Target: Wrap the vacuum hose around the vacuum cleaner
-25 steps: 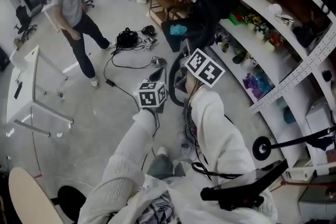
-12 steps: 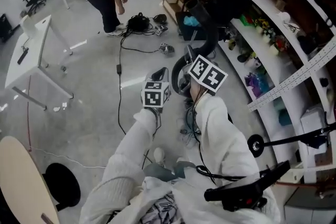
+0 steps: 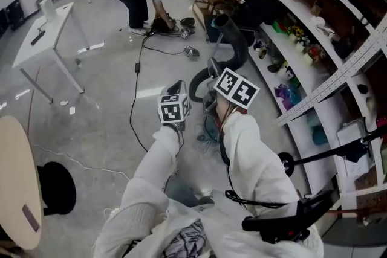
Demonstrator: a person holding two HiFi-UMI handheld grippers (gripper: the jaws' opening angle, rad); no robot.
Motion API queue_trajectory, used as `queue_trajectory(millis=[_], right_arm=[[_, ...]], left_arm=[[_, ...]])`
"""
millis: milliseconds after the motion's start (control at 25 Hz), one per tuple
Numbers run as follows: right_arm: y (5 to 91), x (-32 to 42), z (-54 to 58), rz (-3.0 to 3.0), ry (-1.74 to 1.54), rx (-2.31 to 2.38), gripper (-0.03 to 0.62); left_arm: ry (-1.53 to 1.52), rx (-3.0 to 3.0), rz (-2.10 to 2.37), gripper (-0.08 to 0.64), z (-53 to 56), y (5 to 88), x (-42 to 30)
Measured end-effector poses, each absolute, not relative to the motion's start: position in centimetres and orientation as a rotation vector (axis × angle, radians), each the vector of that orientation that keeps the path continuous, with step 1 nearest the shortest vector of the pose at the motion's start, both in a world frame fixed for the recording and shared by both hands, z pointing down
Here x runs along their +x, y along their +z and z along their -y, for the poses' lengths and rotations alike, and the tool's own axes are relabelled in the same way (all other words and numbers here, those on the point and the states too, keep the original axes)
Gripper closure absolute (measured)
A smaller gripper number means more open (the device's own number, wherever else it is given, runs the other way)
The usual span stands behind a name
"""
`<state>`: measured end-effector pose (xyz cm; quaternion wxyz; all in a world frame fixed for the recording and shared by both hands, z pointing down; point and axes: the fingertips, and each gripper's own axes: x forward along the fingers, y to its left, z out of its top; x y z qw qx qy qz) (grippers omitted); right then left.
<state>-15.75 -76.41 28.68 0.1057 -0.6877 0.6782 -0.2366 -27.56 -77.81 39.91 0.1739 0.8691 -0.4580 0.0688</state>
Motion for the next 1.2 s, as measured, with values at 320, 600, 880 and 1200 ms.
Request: queue_trajectory(millis=[320, 600, 880, 1200], right_arm=[[32.1, -17.9, 63.7, -2.066, -0.823, -1.934, 0.357], [36.2, -23.5, 57.5, -2.126, -0.886, -1.900, 0.358], [40.5, -25.8, 50.5, -2.124, -1.003, -1.870, 0.357], [47.5, -20.2, 38.0, -1.988, -1.212, -1.791, 0.357]], left_arm=[[0.338, 2.443, 1.365, 0.560, 63.3, 40.2, -28.6], [0.348, 2.442, 1.356, 0.560, 56.9, 42.5, -31.8], [0.377, 2.326, 1.377, 0.560, 51.1, 45.8, -34.8], [0.450, 2.307, 1.395, 0.560, 41.3, 48.4, -29.0]])
